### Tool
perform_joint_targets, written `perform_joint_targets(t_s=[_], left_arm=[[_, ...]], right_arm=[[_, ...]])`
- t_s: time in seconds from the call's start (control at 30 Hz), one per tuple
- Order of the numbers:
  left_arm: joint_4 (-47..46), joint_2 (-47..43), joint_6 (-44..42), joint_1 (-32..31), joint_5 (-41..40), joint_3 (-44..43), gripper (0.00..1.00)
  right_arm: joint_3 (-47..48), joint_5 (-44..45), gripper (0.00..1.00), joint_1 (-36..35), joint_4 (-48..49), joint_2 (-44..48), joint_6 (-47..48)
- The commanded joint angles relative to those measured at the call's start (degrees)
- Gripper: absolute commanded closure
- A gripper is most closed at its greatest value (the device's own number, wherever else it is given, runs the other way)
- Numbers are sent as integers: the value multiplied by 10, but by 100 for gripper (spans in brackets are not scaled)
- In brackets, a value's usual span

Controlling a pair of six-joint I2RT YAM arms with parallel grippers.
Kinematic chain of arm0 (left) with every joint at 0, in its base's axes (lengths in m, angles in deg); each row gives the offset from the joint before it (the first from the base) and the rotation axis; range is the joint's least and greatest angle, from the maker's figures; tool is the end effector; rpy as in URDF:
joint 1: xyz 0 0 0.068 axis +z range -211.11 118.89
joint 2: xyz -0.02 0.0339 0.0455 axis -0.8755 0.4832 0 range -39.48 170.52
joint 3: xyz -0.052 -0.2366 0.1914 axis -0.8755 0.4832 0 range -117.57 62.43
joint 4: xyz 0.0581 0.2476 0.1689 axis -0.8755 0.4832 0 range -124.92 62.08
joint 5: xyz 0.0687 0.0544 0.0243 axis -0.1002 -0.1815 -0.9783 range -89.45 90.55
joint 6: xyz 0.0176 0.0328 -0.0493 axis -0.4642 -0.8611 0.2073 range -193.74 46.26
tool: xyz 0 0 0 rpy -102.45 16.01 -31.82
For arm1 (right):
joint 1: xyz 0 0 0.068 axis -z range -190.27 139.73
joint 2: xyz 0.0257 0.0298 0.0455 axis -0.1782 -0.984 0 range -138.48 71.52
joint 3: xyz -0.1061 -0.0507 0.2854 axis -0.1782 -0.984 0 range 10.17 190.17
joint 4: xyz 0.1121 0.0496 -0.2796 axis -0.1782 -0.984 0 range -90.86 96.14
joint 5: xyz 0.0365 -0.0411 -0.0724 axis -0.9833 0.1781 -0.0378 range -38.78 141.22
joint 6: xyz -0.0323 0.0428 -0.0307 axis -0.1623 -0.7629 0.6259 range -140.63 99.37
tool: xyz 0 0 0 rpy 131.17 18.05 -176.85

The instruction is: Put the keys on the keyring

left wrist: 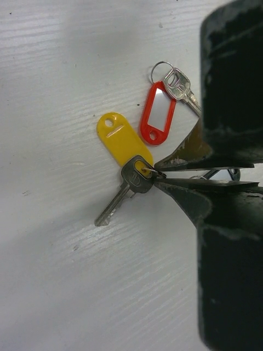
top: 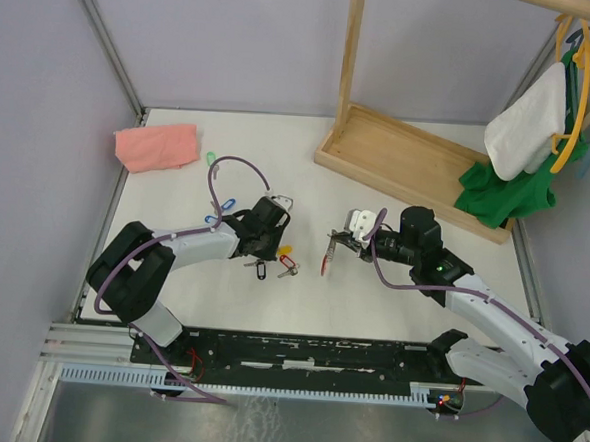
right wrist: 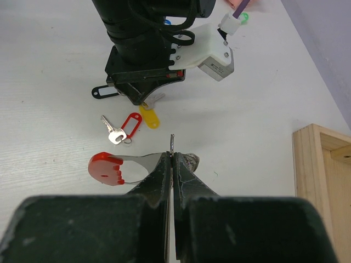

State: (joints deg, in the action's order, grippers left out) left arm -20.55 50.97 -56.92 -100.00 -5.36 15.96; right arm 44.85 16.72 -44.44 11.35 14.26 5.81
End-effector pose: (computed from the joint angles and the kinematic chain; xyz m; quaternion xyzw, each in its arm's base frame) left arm 0.2653 -0.2079 0.1529 0.1701 0.9457 -0.0834 0.2640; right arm 0.1974 0.1659 0.2765 -0.5399 0.5758 0.2766 0.5482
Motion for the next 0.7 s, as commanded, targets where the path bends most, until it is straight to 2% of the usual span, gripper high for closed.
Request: perform_joint_targets(t_s=[0.0, 0.17, 0.47, 0.67], left_arm=[[-29, 7, -17, 2, 4, 4, 87], [-40, -2, -20, 3, 4, 10, 97], [-83, -79, -53, 2, -13, 26, 97], [-164, -139, -126, 2, 11, 43, 97]], right_arm=[[7, -9, 99, -2, 21, 10, 6], [7, -8, 99, -1, 19, 10, 7], [12, -16, 99, -1, 22, 6, -1], [30, -20, 99, -1, 30, -13, -37]])
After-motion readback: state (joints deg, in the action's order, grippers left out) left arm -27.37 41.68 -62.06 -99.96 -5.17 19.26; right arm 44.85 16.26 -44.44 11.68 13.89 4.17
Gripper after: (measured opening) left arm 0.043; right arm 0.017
